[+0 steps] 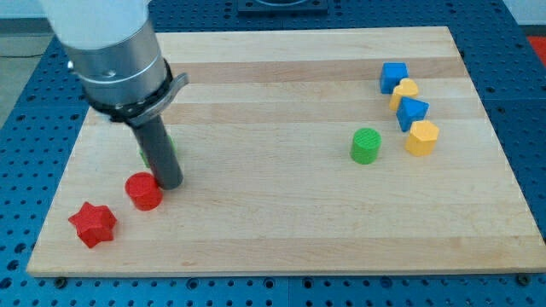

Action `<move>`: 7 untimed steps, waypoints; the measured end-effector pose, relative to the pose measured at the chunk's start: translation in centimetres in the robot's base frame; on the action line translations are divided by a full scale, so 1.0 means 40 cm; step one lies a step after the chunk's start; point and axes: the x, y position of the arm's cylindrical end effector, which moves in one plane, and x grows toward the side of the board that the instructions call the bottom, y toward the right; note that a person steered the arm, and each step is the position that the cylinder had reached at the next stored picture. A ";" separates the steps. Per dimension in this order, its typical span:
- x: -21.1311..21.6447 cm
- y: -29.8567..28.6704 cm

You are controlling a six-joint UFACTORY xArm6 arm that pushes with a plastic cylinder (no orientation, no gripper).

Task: Place your hand to the left of the green star

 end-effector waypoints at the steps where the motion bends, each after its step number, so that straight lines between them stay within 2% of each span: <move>1: 0.046 -0.020; 4: 0.071 -0.048; 7: -0.036 -0.073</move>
